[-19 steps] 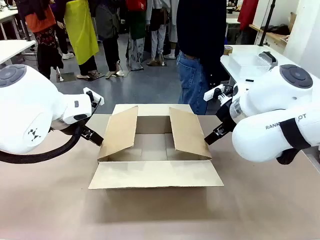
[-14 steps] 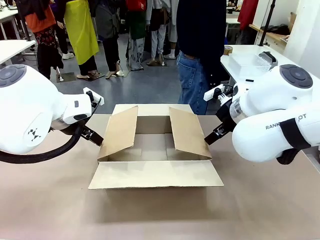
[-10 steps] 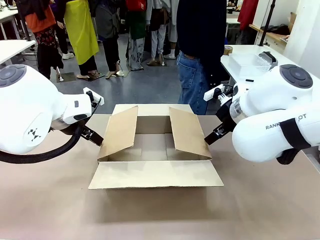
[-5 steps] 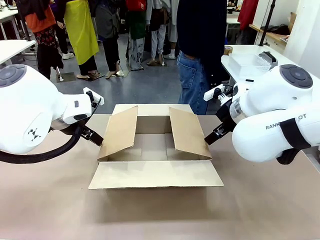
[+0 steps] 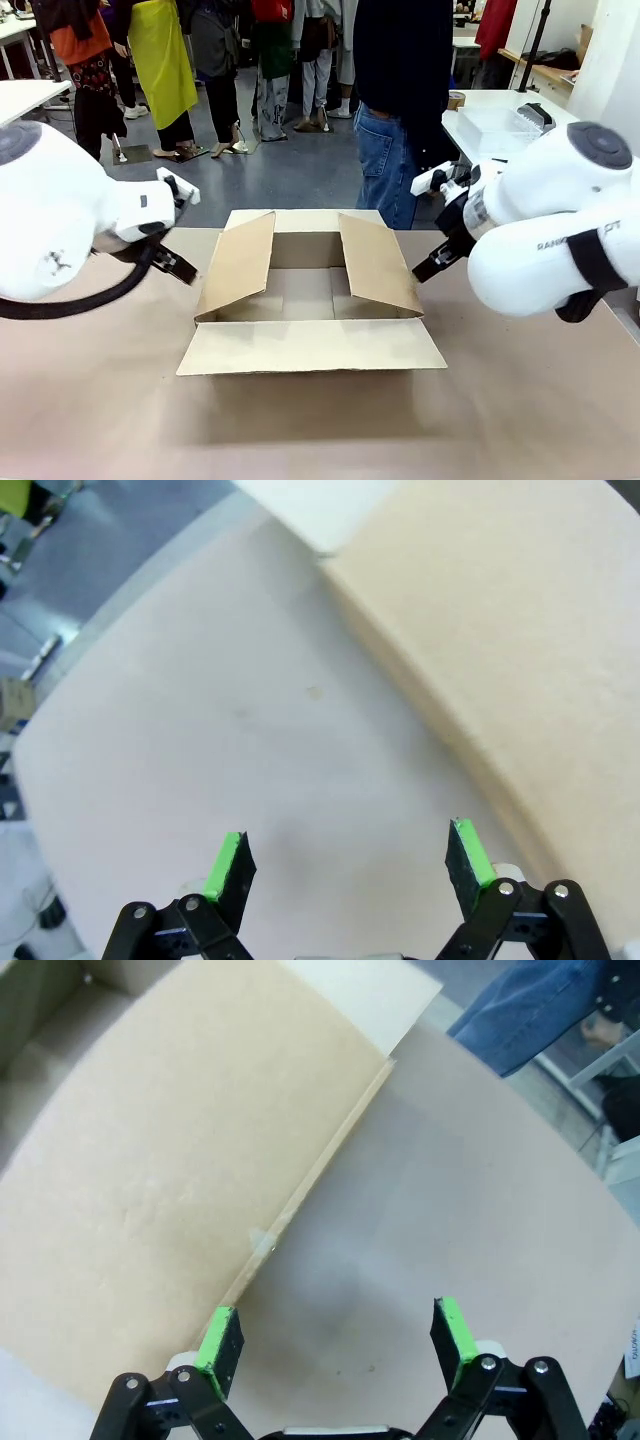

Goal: Pack the gift set into the box.
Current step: Place both hands on the side flaps of the Package Box and spread them outward.

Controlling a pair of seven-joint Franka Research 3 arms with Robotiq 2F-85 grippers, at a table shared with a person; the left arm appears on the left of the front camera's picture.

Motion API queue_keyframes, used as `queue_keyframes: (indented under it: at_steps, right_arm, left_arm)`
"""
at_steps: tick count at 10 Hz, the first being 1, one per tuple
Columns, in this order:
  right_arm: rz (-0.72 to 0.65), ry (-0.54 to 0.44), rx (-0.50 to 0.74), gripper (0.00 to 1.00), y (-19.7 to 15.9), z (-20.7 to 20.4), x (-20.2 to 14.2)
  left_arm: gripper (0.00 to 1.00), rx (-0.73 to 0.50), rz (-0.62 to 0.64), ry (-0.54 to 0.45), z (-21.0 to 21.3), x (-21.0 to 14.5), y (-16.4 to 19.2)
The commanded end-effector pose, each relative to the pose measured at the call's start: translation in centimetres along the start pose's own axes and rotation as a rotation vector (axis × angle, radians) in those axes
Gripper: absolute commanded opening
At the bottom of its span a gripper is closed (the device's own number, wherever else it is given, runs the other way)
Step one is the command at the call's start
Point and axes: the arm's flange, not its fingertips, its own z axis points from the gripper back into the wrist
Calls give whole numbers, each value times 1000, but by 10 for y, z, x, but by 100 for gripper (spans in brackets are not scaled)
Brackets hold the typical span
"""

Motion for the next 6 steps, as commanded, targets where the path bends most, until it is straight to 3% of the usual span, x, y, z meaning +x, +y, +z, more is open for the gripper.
queue_keyframes:
  at_steps: [1, 3, 5, 6]
  right_arm:
    - [-97, -49, 106, 100, -40, 69, 9]
    - [-389, -2, 207, 100, -90, 133, -2]
    - [-681, 37, 414, 100, -148, 167, -39]
    - [-834, -22, 526, 100, -183, 178, -69]
  left_arm:
    - [100, 89, 67, 20, 78, -19, 26]
    - [100, -23, 194, -35, 134, -42, 50]
    - [100, -468, 184, -168, 152, -70, 83]
    - [100, -684, 240, -216, 148, -90, 111]
